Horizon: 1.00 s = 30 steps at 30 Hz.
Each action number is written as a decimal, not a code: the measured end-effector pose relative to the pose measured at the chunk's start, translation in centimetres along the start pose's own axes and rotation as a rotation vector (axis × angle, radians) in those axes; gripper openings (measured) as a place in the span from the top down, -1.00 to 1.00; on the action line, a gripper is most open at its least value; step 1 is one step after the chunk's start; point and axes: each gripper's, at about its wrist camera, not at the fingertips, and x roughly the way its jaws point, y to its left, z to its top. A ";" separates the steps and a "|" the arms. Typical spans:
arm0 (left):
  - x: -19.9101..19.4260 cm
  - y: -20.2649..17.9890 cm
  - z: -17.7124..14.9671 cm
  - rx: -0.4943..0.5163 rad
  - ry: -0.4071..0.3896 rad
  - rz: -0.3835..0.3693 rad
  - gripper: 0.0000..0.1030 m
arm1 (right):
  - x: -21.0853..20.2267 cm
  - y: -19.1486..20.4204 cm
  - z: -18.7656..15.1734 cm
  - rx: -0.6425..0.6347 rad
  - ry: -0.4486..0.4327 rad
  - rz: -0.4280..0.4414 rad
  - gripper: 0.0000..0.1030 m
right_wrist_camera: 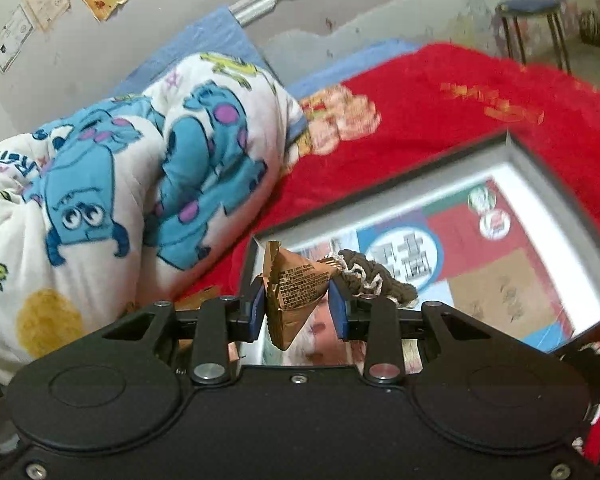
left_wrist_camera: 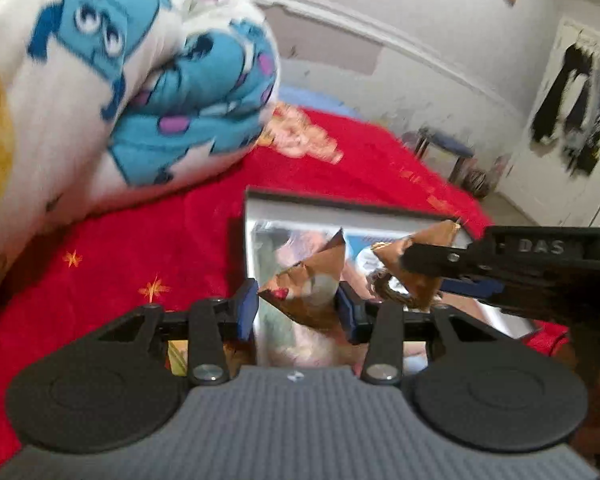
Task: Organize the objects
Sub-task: 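Carry both held paper packets over the black box lid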
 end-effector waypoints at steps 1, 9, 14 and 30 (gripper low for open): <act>0.4 0.0 -0.2 -0.005 0.015 -0.002 0.09 | 0.4 -0.5 -0.2 0.022 0.009 0.003 0.37; 1.3 -1.1 -1.3 0.062 0.029 0.008 0.13 | 0.6 -2.3 -0.5 0.117 0.002 0.044 0.37; 2.0 -1.3 -1.9 0.079 0.067 0.022 0.15 | 0.1 -3.6 -0.8 0.213 0.028 0.099 0.37; 2.4 -1.4 -2.4 0.077 0.092 0.024 0.03 | 2.5 -1.8 -2.0 0.097 0.179 -0.048 0.36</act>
